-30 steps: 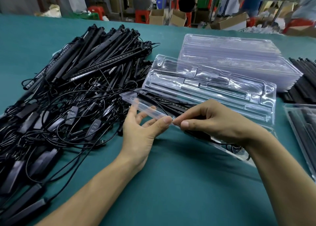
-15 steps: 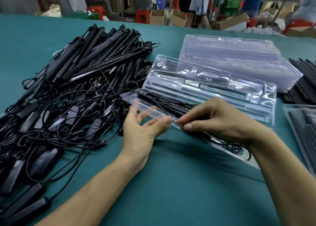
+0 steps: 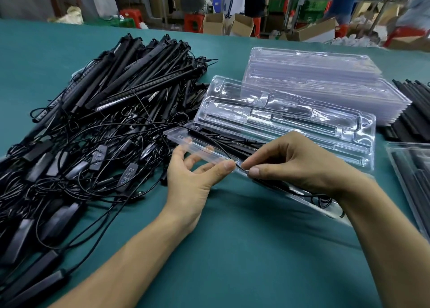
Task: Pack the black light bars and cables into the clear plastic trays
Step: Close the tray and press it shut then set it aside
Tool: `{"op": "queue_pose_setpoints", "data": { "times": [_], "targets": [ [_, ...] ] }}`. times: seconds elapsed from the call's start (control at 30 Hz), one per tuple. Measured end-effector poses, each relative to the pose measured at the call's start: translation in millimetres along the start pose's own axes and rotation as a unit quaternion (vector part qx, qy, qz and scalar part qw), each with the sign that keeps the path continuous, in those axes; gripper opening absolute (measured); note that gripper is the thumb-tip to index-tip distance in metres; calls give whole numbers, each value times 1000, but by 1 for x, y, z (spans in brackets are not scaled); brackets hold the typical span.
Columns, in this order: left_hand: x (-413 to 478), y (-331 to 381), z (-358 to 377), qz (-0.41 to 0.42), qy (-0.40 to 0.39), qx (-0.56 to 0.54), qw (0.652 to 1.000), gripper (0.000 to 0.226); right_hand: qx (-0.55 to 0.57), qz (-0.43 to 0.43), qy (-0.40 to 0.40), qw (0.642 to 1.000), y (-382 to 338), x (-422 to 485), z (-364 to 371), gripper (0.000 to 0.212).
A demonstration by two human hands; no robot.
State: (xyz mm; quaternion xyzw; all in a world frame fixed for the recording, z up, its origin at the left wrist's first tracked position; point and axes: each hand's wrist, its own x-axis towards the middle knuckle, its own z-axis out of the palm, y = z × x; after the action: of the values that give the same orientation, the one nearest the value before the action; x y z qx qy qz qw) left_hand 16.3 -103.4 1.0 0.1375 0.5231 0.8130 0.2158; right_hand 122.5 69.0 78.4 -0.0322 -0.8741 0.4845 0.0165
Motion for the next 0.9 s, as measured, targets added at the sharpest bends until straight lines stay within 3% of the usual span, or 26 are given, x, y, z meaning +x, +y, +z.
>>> {"op": "queue_pose_setpoints", "data": {
  "times": [0.13, 0.2, 0.27, 0.37, 0.5, 0.6, 0.7, 0.9],
  "targets": [
    [-2, 1, -4, 12, -28, 21, 999, 88, -80, -22, -9, 997, -2, -1, 4, 14],
    [0, 3, -8, 18, -46, 50, 998, 57, -146, -45, 10, 988, -2, 2, 11, 18],
    [2, 8, -10, 9, -49, 64, 997, 27, -166, -49, 31, 984, -4, 4, 14, 10],
    [4, 17, -16, -16, -13, 29, 999, 37, -160, -33, 16, 986, -4, 4, 12, 4],
    [5, 26, -26, 14, 27, 5, 1000, 64, -126, 9, -18, 992, -3, 1, 9, 5],
    [7, 29, -28, -4, 4, -35, 999, 57, -106, 28, -26, 994, -8, 0, 10, 13],
    [10, 33, -28, -22, -22, -96, 995, 50, -110, -17, 34, 993, -21, 7, 17, 19],
    [7, 35, -26, -14, -29, -88, 996, 31, -119, -46, 103, 986, -43, 40, 40, 26]
  ]
}}
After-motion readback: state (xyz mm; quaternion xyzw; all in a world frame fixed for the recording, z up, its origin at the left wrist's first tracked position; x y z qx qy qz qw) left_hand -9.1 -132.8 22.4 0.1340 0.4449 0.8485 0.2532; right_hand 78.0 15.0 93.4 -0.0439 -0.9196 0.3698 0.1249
